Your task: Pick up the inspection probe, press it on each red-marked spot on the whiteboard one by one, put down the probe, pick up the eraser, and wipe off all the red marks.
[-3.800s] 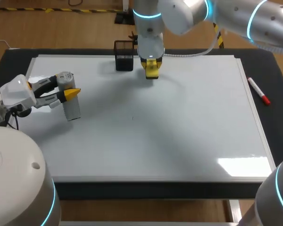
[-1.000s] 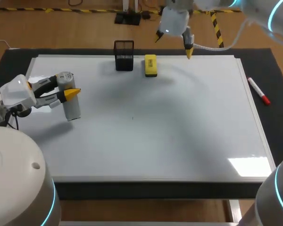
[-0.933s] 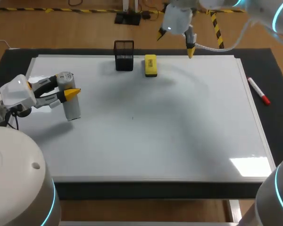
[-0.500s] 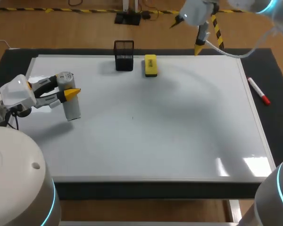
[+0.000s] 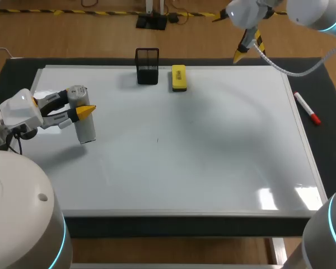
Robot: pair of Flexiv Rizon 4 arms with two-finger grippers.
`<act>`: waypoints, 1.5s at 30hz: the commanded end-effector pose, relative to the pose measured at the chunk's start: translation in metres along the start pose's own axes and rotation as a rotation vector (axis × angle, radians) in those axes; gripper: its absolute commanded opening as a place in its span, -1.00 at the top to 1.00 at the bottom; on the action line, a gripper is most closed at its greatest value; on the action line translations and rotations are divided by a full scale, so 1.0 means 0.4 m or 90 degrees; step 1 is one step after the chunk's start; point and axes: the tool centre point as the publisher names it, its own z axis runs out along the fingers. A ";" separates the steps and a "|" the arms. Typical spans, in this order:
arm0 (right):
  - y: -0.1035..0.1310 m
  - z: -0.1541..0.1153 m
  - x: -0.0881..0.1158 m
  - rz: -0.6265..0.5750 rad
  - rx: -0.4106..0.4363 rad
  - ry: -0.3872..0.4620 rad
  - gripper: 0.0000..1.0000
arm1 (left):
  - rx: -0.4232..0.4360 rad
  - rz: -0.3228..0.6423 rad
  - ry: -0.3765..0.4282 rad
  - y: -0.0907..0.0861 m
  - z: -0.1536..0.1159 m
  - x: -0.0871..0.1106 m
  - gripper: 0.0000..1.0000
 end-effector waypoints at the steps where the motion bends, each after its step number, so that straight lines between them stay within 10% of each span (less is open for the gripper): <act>1: 0.000 -0.003 0.002 -0.001 0.002 0.001 -1.00 | 0.000 0.001 -0.001 -0.003 -0.001 0.002 1.00; 18: 0.000 -0.003 0.002 -0.001 0.002 0.001 -1.00 | 0.000 0.001 -0.001 -0.003 -0.001 0.002 1.00; 45: 0.000 -0.003 0.002 -0.001 0.002 0.001 -1.00 | 0.053 0.044 0.171 -0.133 0.294 -0.279 1.00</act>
